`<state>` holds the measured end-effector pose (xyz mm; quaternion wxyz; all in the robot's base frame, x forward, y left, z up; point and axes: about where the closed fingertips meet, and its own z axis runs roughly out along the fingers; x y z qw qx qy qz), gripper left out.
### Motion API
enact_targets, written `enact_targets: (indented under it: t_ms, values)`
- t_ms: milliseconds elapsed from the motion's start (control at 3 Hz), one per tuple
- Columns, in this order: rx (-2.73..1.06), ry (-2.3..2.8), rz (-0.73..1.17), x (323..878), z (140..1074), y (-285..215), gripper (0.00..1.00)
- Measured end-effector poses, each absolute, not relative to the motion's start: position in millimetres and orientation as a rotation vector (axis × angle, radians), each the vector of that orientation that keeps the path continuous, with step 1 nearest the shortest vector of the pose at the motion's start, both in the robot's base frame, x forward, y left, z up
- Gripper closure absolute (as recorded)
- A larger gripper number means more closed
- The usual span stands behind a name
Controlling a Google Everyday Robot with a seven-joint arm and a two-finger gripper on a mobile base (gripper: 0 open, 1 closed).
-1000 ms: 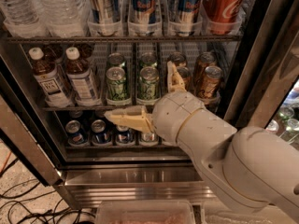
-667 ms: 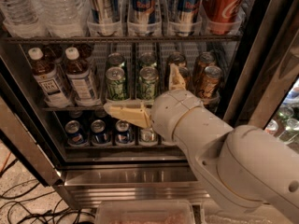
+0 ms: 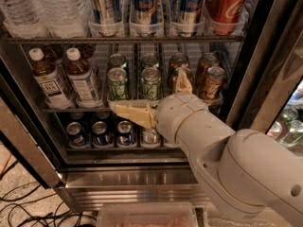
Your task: Pick redbull can from top shelf of fridge
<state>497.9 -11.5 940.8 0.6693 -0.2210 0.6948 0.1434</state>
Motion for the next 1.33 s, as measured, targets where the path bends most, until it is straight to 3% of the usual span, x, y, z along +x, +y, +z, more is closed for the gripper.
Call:
enact_targets:
  t_ms: [1000, 1333]
  values:
    - [-0.401, 1.599, 0.156, 504.6, 959.4, -38.6, 0.00]
    - [-0.392, 1.518, 0.194, 506.2, 967.2, -47.3, 0.00]
